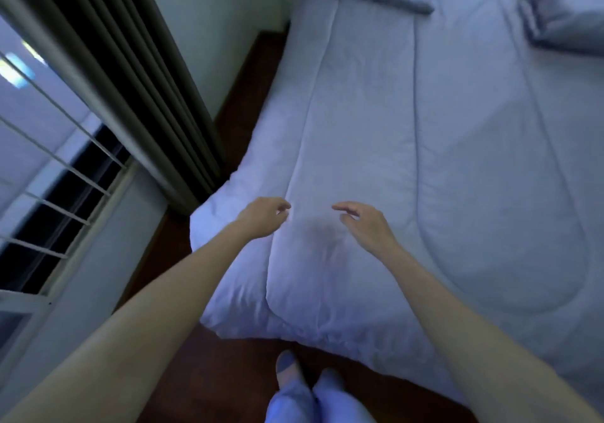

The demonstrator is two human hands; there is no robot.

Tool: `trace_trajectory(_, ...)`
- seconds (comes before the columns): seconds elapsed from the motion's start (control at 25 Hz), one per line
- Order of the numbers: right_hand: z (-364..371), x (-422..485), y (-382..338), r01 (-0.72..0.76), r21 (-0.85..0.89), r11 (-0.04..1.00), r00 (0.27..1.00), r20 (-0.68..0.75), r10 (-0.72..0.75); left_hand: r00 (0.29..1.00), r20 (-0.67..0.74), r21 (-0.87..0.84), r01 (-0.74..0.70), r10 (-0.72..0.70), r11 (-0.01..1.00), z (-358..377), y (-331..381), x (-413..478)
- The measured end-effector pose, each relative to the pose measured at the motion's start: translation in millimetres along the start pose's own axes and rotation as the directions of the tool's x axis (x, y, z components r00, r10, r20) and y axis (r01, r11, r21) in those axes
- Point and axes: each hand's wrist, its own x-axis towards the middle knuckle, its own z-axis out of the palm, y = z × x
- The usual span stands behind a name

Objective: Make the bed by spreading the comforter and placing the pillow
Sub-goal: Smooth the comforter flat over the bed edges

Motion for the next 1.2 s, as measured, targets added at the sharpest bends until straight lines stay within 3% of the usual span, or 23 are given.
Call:
trace_trajectory(0.2, -43, 22, -124, 0.225, 0.323, 0.919, 0.972, -0.144, -0.188, 0.936, -0.348, -0.183, -0.125, 0.055, 0.975, -119, 42, -50)
trace_trajectory(0.32, -56, 18, -188, 0.369, 0.455, 0.81, 0.929, -0.2, -0.311, 0.833, -0.545, -0.224, -0.258, 0.099, 0.94, -172, 60, -78)
trace_trajectory(0.44, -54, 14, -238, 0.445, 0.511, 0.736, 0.894, -0.206, -0.398, 0.719, -0.694, -0.339, -0.387, 0.05, 0.857, -203, 69, -98)
trace_trajectory(0.6, -30, 32, -289, 0.527, 0.512, 0.679, 0.842, -0.207, -0.498, 0.667, -0.745, -0.438, -0.499, 0.009, 0.747, -238, 41, -109)
trace_trajectory(0.8, 32, 65, -351, 0.605, 0.424, 0.674, 0.79, -0.213, -0.575, 0.667, -0.744, -0.444, -0.546, 0.048, 0.71, -299, -33, -111)
trace_trajectory(1.0, 81, 92, -416, 0.653, 0.381, 0.655, 0.758, -0.313, -0.573, 0.637, -0.755, -0.38, -0.62, 0.157, 0.687, -374, -98, -108)
trace_trajectory(1.2, 105, 134, -429, 0.631, 0.368, 0.683, 0.764, -0.449, -0.463, 0.641, -0.759, -0.477, -0.668, 0.116, 0.57, -404, -129, -57)
